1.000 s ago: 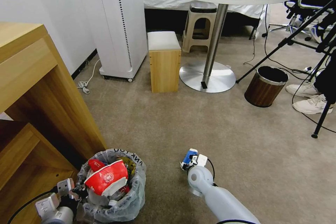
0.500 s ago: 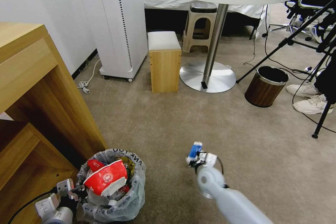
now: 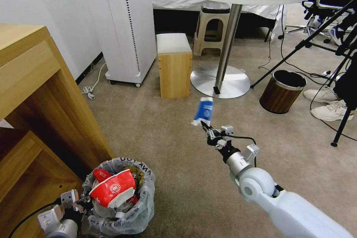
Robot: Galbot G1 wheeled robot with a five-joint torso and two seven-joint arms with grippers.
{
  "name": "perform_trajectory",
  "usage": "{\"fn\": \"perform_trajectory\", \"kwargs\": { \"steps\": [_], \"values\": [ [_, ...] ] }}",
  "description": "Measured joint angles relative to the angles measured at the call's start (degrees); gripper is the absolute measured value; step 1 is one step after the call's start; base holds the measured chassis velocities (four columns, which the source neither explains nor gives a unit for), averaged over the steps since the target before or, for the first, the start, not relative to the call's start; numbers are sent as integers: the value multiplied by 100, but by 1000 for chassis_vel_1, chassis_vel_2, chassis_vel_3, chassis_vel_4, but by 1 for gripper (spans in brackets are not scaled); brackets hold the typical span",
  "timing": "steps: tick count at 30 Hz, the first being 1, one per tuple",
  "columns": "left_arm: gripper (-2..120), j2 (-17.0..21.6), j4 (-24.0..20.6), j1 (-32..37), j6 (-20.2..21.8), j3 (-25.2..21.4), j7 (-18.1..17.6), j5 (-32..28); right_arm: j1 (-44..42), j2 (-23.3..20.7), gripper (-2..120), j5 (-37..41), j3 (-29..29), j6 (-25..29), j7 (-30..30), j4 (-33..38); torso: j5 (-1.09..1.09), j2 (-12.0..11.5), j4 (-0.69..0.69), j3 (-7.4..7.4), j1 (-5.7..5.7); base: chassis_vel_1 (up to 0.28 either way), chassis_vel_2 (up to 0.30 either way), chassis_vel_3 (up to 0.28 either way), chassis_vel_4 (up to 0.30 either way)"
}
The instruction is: Pick up the trash bin and place the garbage on the floor into it.
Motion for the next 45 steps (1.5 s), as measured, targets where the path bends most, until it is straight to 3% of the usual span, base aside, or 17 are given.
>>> {"fn": "perform_trajectory", "kwargs": {
  "steps": [6,9,10,11,12,14,15,16,27,40,45],
  "values": [
    [1,91,-55,-84,76,99,-26,-34,871,-643,0,-51,-953,-15,-139,335,-1,-1,-2,0,0,0,0,0,0],
    [1,114,-174,-50,109,168,-32,-30,1999,-888,0,276,-2343,-284,126,649,-1,0,-1,1,0,0,0,0,0],
    [1,114,-174,-50,109,168,-32,-30,1999,-888,0,276,-2343,-284,126,649,-1,0,-1,1,0,0,0,0,0],
    [1,95,-243,-25,114,180,-31,-20,2630,-849,0,539,-3094,-512,376,832,0,0,-1,0,0,0,0,0,0],
    [1,80,-283,-10,115,183,-31,-11,2991,-773,0,658,-3445,-637,531,909,-1,0,0,0,0,0,0,0,0],
    [1,75,-295,-6,115,183,-31,-8,3110,-741,0,714,-3563,-677,591,932,-2,0,1,0,0,0,0,0,0],
    [1,47,-359,24,115,182,-28,5,3680,-473,0,1080,-4175,-1012,1054,1088,-3,0,2,0,0,0,0,0,0],
    [1,33,-394,47,115,176,-25,14,3895,-307,0,1295,-4432,-1228,1310,1152,-2,0,3,0,0,0,0,0,0],
    [1,-59,-509,113,93,140,3,76,4227,428,0,2277,-5165,-2279,2628,1256,-2,0,-1,0,0,0,0,0,0],
    [1,-129,-481,161,26,98,46,117,4112,1055,0,2910,-5286,-2821,3410,982,-1,0,0,0,0,0,0,0,0],
    [1,-137,-460,184,3,74,56,131,4037,1367,0,3241,-5258,-3284,4087,785,-1,0,0,0,0,0,0,0,0]
  ]
}}
